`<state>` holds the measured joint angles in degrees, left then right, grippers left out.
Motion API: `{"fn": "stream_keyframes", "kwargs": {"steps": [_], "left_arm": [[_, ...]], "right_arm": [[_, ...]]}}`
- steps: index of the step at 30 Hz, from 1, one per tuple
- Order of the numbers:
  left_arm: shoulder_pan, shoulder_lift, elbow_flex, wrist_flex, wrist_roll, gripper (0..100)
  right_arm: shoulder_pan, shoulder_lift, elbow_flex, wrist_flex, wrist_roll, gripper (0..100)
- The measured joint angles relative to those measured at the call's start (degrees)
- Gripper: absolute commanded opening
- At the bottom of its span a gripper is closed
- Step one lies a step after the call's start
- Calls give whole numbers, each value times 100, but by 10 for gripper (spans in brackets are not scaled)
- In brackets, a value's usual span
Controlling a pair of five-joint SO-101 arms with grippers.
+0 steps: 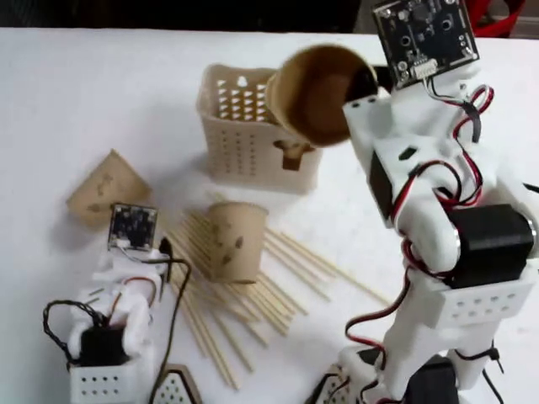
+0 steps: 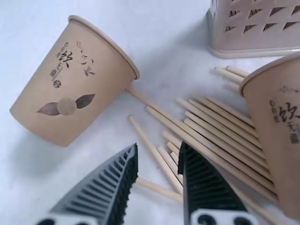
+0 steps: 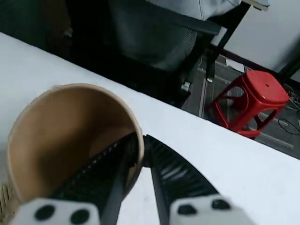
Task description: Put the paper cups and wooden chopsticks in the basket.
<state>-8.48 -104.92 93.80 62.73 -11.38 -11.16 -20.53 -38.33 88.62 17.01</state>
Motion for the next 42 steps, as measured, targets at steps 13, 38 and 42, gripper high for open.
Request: {"fn": "stream_keyframes", "kwargs": {"steps": [13,38,42], "left_arm": [[0,0,0,0,0,158],[0,0,0,0,0,158],[0,0,0,0,0,158]], "right_arm": [[-229,1451,0,-554,-202,21],[-211,2224,0,-1248,-404,21],[-211,2303,0,-1407,-404,21]]}}
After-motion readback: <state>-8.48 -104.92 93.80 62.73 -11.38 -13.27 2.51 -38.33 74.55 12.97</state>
